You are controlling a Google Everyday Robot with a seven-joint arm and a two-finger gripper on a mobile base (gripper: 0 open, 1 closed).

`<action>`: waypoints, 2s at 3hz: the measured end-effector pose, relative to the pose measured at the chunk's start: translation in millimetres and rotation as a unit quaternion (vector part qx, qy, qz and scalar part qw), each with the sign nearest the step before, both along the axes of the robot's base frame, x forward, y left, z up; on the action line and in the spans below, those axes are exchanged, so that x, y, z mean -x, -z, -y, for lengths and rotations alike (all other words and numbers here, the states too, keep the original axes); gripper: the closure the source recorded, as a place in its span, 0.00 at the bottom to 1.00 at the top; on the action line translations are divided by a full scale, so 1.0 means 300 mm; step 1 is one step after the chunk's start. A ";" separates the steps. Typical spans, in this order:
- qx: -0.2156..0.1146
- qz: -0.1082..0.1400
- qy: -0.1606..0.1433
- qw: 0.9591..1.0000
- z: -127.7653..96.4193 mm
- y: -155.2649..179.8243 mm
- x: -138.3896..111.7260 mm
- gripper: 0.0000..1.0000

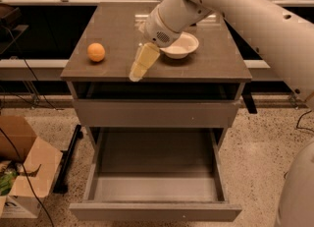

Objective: Place orange into middle drawer

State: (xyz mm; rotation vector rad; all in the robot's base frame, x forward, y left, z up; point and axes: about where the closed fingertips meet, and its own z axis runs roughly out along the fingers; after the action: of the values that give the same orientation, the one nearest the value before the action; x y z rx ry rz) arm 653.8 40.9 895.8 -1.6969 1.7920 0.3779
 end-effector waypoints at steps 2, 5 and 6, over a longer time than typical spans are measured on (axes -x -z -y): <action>-0.031 0.003 -0.008 0.999 -0.100 0.048 -0.053 0.00; -0.049 0.009 -0.081 0.995 -0.394 0.088 -0.206 0.00; -0.053 -0.001 -0.099 0.994 -0.473 0.113 -0.262 0.00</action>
Offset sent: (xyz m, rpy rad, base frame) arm 0.0370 0.0604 -0.0163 0.1236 -0.0488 0.0406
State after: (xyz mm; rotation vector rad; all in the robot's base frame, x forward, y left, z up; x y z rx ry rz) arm 732.4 182.7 861.9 -1.8037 1.5791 0.5500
